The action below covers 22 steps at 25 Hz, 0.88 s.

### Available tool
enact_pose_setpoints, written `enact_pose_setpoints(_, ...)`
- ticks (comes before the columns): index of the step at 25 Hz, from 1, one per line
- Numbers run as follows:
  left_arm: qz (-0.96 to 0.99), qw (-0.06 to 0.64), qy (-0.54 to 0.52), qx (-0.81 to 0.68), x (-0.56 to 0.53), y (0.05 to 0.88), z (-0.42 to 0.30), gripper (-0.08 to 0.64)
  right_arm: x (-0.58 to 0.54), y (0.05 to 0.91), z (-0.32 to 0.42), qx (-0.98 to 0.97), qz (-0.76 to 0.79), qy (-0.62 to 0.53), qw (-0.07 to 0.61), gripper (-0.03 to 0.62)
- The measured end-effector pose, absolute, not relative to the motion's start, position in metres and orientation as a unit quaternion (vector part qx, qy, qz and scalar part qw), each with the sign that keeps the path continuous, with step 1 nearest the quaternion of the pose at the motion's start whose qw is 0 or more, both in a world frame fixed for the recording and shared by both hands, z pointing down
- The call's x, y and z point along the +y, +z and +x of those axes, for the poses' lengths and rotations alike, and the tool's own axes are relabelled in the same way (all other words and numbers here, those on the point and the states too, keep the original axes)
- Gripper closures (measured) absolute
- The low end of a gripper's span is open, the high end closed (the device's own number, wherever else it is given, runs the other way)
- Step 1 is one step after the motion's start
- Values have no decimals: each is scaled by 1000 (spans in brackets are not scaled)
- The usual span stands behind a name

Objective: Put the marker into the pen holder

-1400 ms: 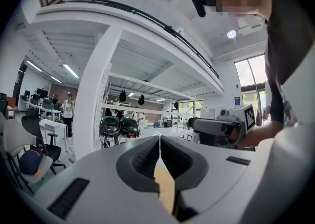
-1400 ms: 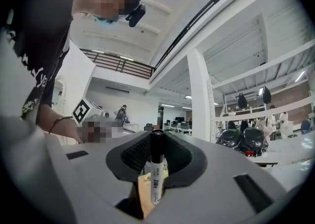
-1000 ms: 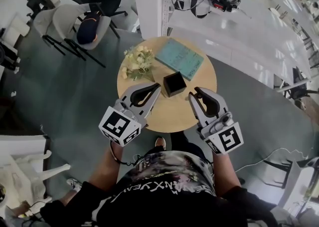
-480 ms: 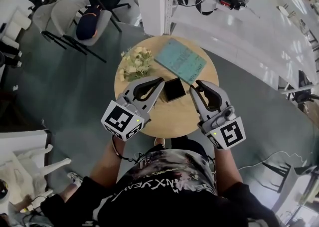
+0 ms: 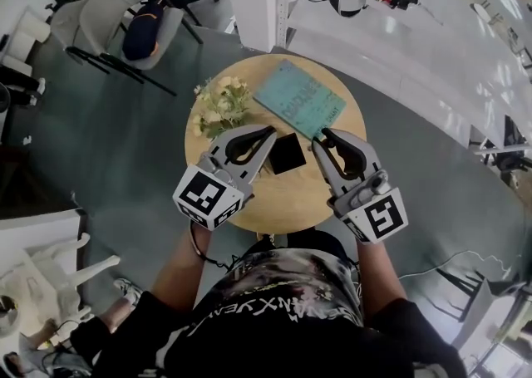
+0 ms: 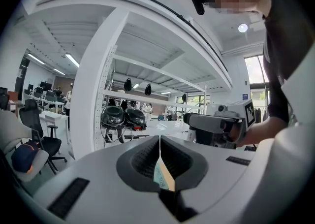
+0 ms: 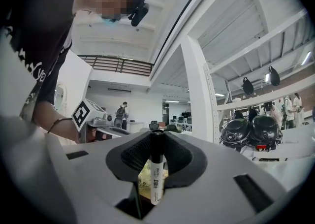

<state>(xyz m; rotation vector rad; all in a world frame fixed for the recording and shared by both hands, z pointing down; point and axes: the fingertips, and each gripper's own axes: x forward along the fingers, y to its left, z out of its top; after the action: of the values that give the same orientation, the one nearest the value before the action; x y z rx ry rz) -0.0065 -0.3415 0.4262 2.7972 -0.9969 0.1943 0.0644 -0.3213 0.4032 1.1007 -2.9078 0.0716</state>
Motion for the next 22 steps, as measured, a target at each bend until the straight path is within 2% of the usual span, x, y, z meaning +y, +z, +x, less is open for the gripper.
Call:
enact_pose_setpoints(11, 929, 113, 79, -343, -355, 475, -7, 535, -347, 451, 40, -942, 331, 45, -16, 518)
enact_pose_setpoints(22, 923, 138, 89, -348, -350, 516, -7, 535, -337, 517, 29, -950, 301, 82, 16, 518)
